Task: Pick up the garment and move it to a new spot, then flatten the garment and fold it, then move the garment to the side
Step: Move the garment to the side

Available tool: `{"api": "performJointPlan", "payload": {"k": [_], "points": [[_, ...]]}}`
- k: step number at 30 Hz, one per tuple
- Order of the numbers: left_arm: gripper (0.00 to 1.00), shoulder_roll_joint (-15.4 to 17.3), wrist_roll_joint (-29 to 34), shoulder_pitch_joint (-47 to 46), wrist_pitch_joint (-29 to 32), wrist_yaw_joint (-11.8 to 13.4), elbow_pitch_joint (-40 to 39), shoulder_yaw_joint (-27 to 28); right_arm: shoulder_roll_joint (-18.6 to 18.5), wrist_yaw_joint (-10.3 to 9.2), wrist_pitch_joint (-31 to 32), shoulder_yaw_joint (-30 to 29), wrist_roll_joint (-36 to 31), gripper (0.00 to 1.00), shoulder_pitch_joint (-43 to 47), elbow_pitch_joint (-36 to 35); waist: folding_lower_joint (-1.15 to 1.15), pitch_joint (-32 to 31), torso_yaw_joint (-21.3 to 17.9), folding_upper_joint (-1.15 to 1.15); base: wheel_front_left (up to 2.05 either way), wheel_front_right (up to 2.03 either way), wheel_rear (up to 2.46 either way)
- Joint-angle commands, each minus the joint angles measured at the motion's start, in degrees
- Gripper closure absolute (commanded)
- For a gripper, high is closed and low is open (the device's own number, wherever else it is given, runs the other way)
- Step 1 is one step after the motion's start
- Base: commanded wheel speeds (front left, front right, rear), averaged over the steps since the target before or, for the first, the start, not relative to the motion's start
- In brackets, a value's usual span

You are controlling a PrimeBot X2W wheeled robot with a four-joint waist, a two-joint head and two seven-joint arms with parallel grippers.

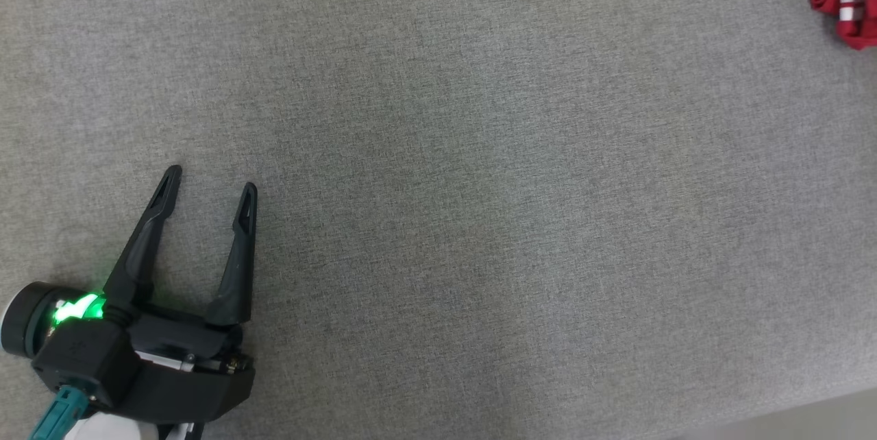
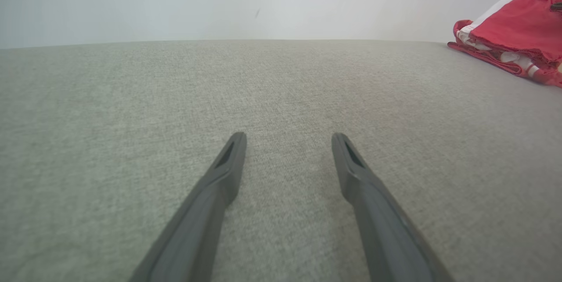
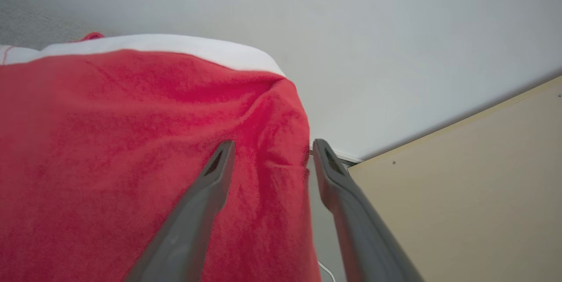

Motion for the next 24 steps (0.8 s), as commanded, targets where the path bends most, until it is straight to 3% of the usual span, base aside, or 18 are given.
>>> {"api": "performJointPlan", "payload": {"k": [1,9,15,23,24], "points": [[0.00,-0.22,-0.25,-0.66,0.20,0.18,2.40,0.22,0.63,-0.03,-0.51,-0.39,-0.77,0.00,-0.35,0.58,0.01,0.05,0.10,0.01,0.00,0.00,0.00],[0.00,-0.96,-0.71,-0.13,0.30,0.18,3.28,0.90,2.86,-0.03,-4.38,-2.85,-4.33,0.00,-1.15,3.25,0.01,-2.00,0.00,0.01,0.00,0.00,0.00],[0.00,-2.09,-1.00,2.24,0.16,0.18,4.18,2.12,5.86,-0.03,-8.96,-4.34,-5.36,0.00,1.03,2.47,0.01,-7.36,0.16,0.01,0.00,0.00,0.00],[0.00,-4.03,-1.49,6.12,0.12,0.38,5.66,5.69,11.58,-0.03,-12.25,-4.85,-4.76,0.00,7.41,-3.14,0.01,-16.01,0.41,0.01,0.00,0.00,0.00],[0.00,-4.78,-1.66,8.41,0.12,0.62,6.24,7.60,14.36,-0.03,-12.68,-4.92,-4.16,0.00,11.63,-7.30,0.01,-19.56,0.50,0.01,0.00,0.00,0.00]]}}
